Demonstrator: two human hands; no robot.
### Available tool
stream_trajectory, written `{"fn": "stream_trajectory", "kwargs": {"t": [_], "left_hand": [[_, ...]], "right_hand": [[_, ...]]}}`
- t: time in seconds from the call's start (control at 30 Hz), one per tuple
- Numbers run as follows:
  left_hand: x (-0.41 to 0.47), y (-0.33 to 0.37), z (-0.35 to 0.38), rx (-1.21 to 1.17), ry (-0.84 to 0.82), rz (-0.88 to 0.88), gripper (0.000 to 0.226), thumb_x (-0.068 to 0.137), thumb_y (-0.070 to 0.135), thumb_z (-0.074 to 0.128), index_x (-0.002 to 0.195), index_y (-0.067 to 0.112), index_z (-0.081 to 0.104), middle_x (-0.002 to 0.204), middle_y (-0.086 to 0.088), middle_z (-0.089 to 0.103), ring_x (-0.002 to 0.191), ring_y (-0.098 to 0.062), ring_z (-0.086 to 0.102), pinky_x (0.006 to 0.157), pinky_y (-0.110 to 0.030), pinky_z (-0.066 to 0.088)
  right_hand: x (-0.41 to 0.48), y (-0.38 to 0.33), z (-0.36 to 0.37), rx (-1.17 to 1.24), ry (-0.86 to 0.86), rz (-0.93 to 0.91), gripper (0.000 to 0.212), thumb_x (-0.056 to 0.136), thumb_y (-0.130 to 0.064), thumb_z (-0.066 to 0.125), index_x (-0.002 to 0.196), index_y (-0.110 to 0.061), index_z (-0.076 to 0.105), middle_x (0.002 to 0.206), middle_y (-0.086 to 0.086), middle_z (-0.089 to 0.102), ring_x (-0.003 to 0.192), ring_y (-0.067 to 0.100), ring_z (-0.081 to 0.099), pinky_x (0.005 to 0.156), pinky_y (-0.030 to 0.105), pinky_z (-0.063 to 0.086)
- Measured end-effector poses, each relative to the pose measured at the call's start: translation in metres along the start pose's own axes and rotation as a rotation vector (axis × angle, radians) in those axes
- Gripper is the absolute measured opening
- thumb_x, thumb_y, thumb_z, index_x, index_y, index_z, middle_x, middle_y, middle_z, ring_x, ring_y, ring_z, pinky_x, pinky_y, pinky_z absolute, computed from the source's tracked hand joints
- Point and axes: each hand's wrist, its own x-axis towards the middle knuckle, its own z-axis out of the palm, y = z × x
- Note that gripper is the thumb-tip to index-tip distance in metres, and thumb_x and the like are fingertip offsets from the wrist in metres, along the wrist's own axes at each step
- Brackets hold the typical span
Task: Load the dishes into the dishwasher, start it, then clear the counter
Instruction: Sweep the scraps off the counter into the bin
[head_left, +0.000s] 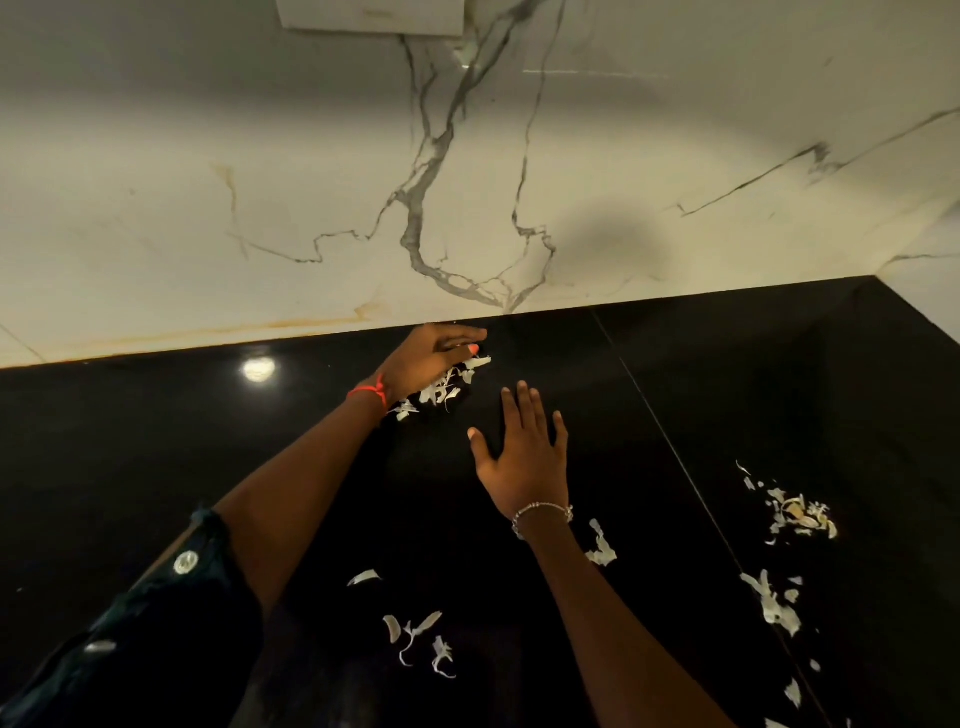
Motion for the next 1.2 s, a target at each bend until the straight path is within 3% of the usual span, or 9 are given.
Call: {"fn": "stream_trajectory", "kwargs": {"t": [0.17, 0.3, 0.4, 0.5, 0.6, 0.73, 0.93, 1.03, 1.2], "left_hand": [[0.009, 0.004, -0.007, 0.009, 0.158, 0.023, 0.033, 0.094, 0.014, 0.050, 0.127, 0.010, 0.054, 0.130, -0.006, 0.055, 0.117, -0.011, 0.051, 0.092, -0.009, 0.038], [0.009, -0.003, -0.005, 0.221, 0.055, -0.022, 0.037, 0.094, 0.011, 0.051, 0.131, 0.008, 0.050, 0.138, -0.007, 0.048, 0.122, -0.018, 0.049, 0.092, -0.011, 0.032], [-0.005, 0.005, -0.006, 0.046, -0.063, -0.042, 0.033, 0.092, 0.006, 0.052, 0.125, 0.008, 0.056, 0.130, -0.005, 0.056, 0.089, -0.011, 0.064, 0.086, -0.023, 0.048], [-0.027, 0.015, -0.017, -0.208, -0.168, -0.042, 0.027, 0.093, 0.007, 0.048, 0.117, 0.004, 0.059, 0.119, -0.006, 0.064, 0.110, -0.010, 0.060, 0.098, -0.023, 0.046], [-0.054, 0.019, -0.030, -0.370, -0.005, -0.039, 0.026, 0.093, 0.006, 0.045, 0.114, 0.010, 0.060, 0.113, 0.004, 0.067, 0.114, -0.012, 0.058, 0.098, -0.022, 0.044], [-0.084, 0.003, -0.033, -0.102, 0.285, -0.140, 0.033, 0.094, 0.009, 0.047, 0.127, 0.010, 0.053, 0.130, 0.000, 0.056, 0.110, -0.004, 0.054, 0.103, -0.024, 0.039], [-0.089, 0.009, 0.018, 0.104, 0.171, -0.169, 0.045, 0.097, 0.028, 0.042, 0.141, 0.020, 0.034, 0.148, -0.006, 0.033, 0.133, -0.012, 0.034, 0.110, -0.029, 0.027], [-0.089, 0.032, 0.038, -0.069, 0.056, -0.053, 0.044, 0.096, 0.029, 0.044, 0.140, 0.025, 0.038, 0.143, 0.007, 0.040, 0.124, 0.002, 0.039, 0.104, -0.015, 0.031], [-0.097, 0.034, 0.021, -0.098, 0.367, -0.003, 0.042, 0.092, 0.010, 0.051, 0.133, 0.016, 0.047, 0.134, 0.012, 0.045, 0.117, 0.005, 0.045, 0.092, -0.002, 0.037]], "right_hand": [[-0.001, 0.000, 0.002, -0.005, 0.021, -0.003, 0.068, 0.093, -0.054, 0.030, 0.147, -0.019, 0.011, 0.157, 0.000, 0.002, 0.144, 0.015, -0.004, 0.115, 0.039, -0.005], [-0.001, 0.000, 0.002, -0.002, 0.028, -0.009, 0.067, 0.093, -0.054, 0.031, 0.147, -0.019, 0.012, 0.157, 0.000, 0.003, 0.144, 0.015, -0.004, 0.115, 0.039, -0.005], [0.000, 0.000, 0.002, -0.002, 0.017, -0.005, 0.067, 0.093, -0.054, 0.030, 0.147, -0.019, 0.011, 0.157, 0.000, 0.002, 0.144, 0.015, -0.004, 0.115, 0.039, -0.005], [-0.001, 0.000, 0.002, 0.003, 0.035, -0.005, 0.068, 0.093, -0.053, 0.031, 0.147, -0.018, 0.013, 0.157, 0.000, 0.003, 0.144, 0.015, -0.004, 0.115, 0.039, -0.005], [-0.002, 0.000, 0.001, 0.000, 0.031, -0.006, 0.067, 0.093, -0.052, 0.032, 0.147, -0.017, 0.013, 0.157, 0.001, 0.003, 0.144, 0.015, -0.003, 0.115, 0.039, -0.004], [-0.001, -0.002, -0.001, -0.011, 0.007, 0.003, 0.067, 0.093, -0.052, 0.031, 0.147, -0.017, 0.011, 0.157, 0.001, 0.001, 0.144, 0.016, -0.005, 0.115, 0.040, -0.004], [-0.002, -0.001, -0.002, 0.065, 0.030, -0.006, 0.060, 0.096, -0.040, 0.033, 0.147, -0.015, 0.014, 0.156, 0.003, 0.005, 0.144, 0.016, -0.002, 0.116, 0.038, -0.004], [-0.005, -0.002, -0.004, 0.288, 0.149, 0.012, 0.051, 0.095, -0.021, 0.040, 0.141, -0.008, 0.024, 0.152, 0.010, 0.019, 0.144, 0.021, 0.010, 0.118, 0.037, 0.004], [-0.004, 0.000, -0.001, 0.491, 0.248, 0.057, 0.040, 0.089, -0.011, 0.049, 0.127, -0.004, 0.036, 0.137, 0.019, 0.033, 0.129, 0.032, 0.036, 0.103, 0.045, 0.041]]}}
